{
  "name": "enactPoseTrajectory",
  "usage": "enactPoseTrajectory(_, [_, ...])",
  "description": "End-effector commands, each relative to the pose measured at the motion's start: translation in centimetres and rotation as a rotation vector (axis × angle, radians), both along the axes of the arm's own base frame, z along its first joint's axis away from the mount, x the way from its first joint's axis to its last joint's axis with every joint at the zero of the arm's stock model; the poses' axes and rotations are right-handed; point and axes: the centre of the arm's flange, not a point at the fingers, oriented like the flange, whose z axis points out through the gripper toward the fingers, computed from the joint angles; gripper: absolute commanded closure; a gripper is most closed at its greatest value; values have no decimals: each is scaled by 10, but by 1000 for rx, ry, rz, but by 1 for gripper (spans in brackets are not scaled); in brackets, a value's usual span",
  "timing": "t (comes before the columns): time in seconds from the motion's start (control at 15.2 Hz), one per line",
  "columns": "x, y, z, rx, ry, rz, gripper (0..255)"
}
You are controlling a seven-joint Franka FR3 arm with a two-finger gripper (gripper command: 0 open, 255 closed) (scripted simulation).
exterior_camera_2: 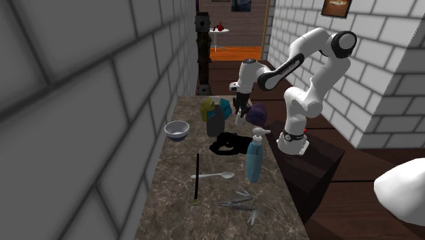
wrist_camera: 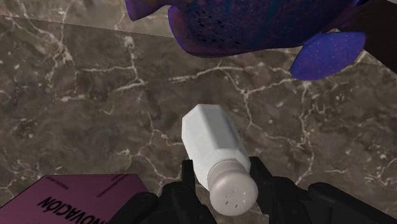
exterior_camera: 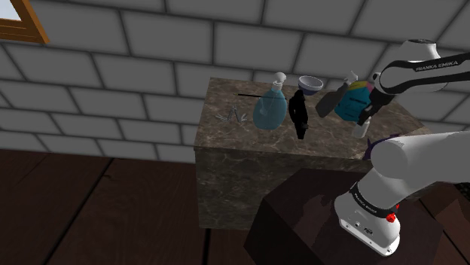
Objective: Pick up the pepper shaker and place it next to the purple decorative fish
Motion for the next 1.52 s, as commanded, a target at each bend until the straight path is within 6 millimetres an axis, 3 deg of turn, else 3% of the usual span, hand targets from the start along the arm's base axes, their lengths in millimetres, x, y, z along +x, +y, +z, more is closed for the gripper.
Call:
enactPoseTrajectory(0.0, [0,0,-1,0,0,0,255])
enactPoseTrajectory(0.26, [0,0,-1,0,0,0,255])
enactPoseTrajectory(0.33, [0,0,-1,0,0,0,0])
enactPoseTrajectory(0.66, [0,0,-1,0,0,0,0])
enactPoseTrajectory(0.92, [0,5,48,0,0,0,0])
enactPoseTrajectory(1.45, [0,5,48,0,0,0,0])
